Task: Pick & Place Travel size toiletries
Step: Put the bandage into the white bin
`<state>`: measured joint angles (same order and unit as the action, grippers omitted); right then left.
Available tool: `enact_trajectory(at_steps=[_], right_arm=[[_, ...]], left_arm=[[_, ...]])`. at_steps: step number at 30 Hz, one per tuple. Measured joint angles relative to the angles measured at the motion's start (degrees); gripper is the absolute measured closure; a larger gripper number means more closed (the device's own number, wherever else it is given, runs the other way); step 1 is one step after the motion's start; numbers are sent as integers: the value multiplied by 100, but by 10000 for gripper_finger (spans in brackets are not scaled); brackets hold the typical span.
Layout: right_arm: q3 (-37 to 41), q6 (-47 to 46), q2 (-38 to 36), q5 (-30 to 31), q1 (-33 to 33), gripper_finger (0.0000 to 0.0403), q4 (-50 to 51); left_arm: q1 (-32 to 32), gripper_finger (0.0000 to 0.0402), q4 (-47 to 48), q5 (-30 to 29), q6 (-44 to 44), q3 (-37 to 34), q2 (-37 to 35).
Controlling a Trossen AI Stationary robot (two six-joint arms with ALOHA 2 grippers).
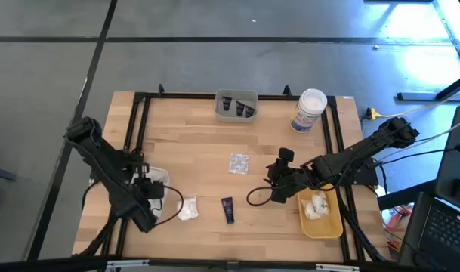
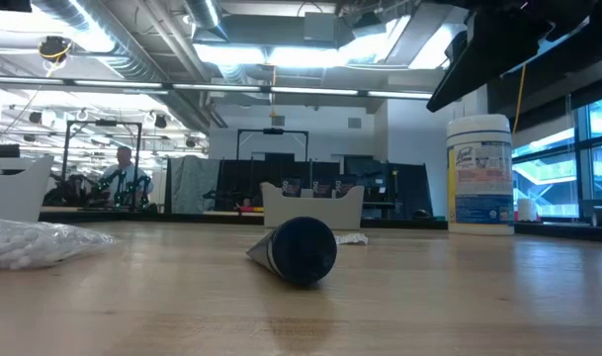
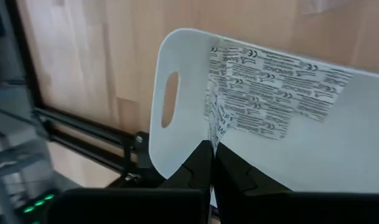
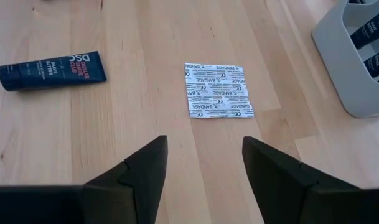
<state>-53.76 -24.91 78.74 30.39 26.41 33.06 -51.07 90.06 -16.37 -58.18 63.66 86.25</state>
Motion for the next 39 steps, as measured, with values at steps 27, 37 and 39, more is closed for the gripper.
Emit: enact_trajectory(at_steps=[27, 37, 39], right_arm=[[0, -13, 4, -133, 4, 207, -2], [0, -13, 4, -162, 4, 218, -3], [0, -11, 4, -210, 4, 221, -2]], left_arm=[[-255, 398, -4, -702, 176, -6, 851], [-254, 398, -150, -635, 179, -7, 851], [-254, 398, -222, -595, 179, -5, 851]])
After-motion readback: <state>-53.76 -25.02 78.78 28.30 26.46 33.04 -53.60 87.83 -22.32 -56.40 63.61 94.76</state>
